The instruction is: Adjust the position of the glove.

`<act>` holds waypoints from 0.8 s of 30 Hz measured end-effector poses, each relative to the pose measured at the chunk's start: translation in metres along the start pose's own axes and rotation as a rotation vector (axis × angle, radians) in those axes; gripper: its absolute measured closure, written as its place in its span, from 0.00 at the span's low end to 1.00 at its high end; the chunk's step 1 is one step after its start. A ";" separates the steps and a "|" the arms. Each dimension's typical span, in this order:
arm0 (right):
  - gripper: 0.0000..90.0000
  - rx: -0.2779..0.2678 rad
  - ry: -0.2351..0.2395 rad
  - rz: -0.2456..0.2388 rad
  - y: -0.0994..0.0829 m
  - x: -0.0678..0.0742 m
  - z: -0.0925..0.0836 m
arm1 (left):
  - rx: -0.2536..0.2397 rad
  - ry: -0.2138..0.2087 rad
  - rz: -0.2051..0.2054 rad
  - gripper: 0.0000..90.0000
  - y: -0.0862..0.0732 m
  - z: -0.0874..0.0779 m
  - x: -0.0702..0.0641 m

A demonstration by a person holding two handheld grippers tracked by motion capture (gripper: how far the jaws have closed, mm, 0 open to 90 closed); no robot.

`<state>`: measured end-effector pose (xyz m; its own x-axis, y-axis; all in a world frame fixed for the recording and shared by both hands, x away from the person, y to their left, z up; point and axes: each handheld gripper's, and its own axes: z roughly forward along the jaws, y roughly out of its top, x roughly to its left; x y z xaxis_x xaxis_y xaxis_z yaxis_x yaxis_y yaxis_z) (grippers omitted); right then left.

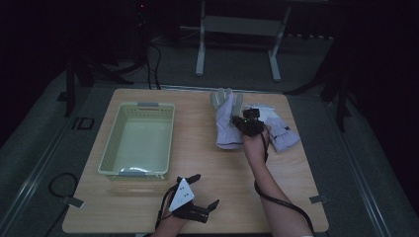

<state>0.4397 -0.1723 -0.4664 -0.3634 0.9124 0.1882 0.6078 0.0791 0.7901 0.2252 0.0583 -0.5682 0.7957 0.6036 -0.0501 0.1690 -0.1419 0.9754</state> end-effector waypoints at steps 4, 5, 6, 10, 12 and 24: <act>0.97 -0.024 -0.007 0.016 -0.013 0.002 -0.025 | 0.000 0.003 0.000 0.00 0.000 0.000 0.000; 0.97 -0.027 -0.006 0.019 -0.016 0.003 -0.029 | 0.000 0.003 0.000 0.00 0.000 0.000 0.000; 0.97 -0.027 -0.006 0.019 -0.016 0.003 -0.029 | 0.000 0.003 0.000 0.00 0.000 0.000 0.000; 0.97 -0.026 -0.022 0.011 -0.030 0.006 -0.042 | -0.002 0.001 -0.004 0.00 0.000 0.000 0.000; 0.97 -0.015 -0.024 0.015 -0.037 0.007 -0.046 | -0.003 0.002 -0.005 0.00 0.000 0.000 0.000; 0.97 0.024 -0.017 0.063 -0.082 0.012 -0.051 | -0.001 0.002 0.005 0.00 0.000 0.000 -0.001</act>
<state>0.3495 -0.1886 -0.4997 -0.3122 0.9226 0.2266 0.6456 0.0311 0.7630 0.2245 0.0578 -0.5683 0.7954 0.6044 -0.0451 0.1649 -0.1443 0.9757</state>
